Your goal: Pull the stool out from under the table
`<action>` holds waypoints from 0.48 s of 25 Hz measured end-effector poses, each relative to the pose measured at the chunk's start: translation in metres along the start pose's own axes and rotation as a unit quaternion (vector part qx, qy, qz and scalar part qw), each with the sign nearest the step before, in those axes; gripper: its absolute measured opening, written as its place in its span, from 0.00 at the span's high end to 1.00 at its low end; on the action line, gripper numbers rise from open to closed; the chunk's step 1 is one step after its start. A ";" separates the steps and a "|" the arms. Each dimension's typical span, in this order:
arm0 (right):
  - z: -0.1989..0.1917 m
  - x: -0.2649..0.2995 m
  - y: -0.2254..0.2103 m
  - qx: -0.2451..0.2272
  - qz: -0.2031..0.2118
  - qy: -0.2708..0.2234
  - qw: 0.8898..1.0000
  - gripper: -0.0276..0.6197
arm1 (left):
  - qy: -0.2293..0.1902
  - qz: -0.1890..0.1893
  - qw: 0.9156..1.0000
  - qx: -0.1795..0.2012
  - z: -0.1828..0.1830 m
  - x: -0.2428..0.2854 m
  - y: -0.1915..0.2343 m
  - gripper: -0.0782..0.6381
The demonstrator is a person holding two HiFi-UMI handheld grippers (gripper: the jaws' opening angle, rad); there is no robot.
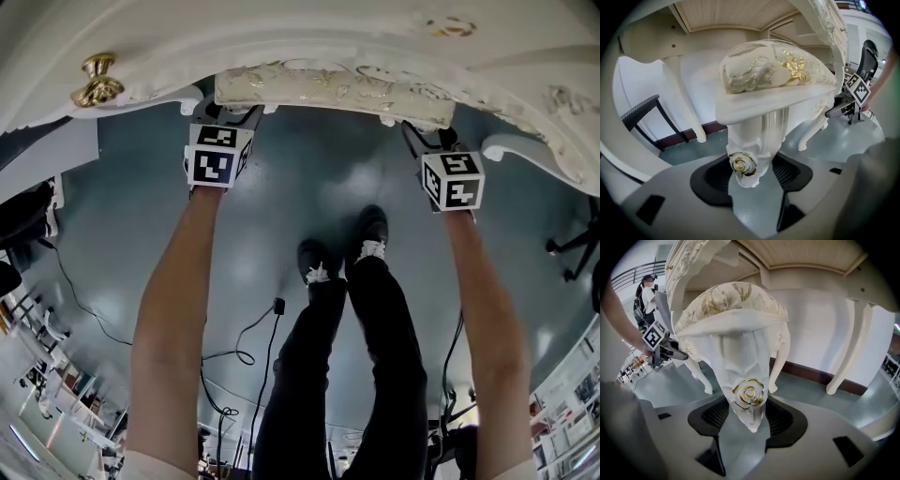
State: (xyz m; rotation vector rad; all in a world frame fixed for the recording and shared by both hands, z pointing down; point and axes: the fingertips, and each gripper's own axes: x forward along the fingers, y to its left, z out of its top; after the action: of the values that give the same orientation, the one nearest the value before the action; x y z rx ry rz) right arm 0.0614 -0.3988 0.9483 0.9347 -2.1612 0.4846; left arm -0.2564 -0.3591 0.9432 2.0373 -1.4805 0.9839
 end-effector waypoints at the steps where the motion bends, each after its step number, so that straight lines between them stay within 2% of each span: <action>1: 0.000 0.000 0.001 -0.002 -0.001 0.004 1.000 0.53 | 0.000 0.000 1.000 -0.002 -0.002 -0.002 -0.001 0.51; 12: -0.025 -0.020 0.014 0.000 -0.008 0.023 1.000 0.54 | 0.013 -0.005 1.000 -0.007 -0.022 -0.020 -0.021 0.51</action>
State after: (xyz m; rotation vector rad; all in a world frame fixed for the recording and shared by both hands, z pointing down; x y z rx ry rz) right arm 0.0717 -0.3657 0.9492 0.9320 -2.1109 0.4930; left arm -0.2468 -0.3240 0.9444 2.0128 -1.4577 0.9909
